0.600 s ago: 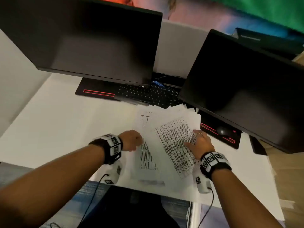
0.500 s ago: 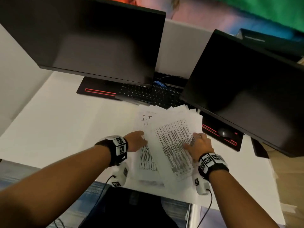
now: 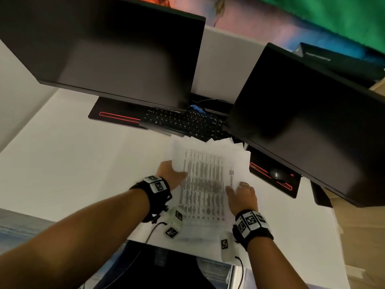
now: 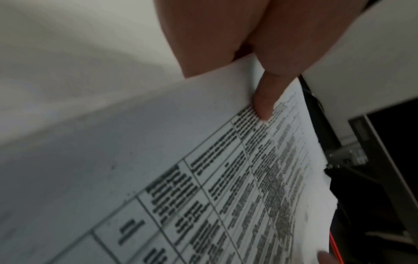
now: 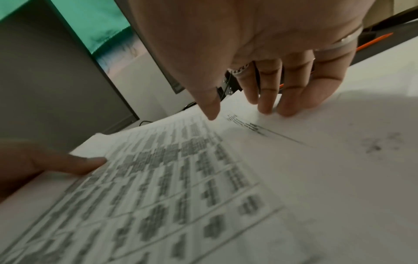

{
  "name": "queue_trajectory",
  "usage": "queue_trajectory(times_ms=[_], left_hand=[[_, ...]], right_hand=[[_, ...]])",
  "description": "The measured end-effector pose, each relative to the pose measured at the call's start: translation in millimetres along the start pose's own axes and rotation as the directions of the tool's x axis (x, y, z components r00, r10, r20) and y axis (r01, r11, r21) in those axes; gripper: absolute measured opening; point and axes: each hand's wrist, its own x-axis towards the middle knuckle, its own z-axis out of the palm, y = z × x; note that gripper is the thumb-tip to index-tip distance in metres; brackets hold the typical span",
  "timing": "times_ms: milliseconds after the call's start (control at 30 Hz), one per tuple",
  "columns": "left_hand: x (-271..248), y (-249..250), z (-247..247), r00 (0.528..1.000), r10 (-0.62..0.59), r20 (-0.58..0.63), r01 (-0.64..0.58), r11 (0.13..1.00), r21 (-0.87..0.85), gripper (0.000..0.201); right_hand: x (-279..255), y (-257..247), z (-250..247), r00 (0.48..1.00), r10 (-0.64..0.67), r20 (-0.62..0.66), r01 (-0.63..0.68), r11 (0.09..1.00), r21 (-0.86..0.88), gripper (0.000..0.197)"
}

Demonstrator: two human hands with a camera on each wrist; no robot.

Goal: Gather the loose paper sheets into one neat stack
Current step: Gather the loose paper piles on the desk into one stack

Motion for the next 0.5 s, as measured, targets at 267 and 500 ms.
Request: queue_trajectory(times_ms=[267,500], left_hand=[[20.3,-21.1,-116.7,0.999,0.044,-0.003,-0.044,0.992,-0.117,0.020],[30.8,-45.7,-144.1,0.999,0.044,0.007,-0.042,0.982,-0.184,0.055]], right_hand=[[-7.5,-26.6,17.8,0.996,0.090,0.008,-0.086,0.973,-0.212,0.131],[10.0,-22.4,8.7,0.985,0.171,-0.024,-0.172,0.974,-0.147,0.132]])
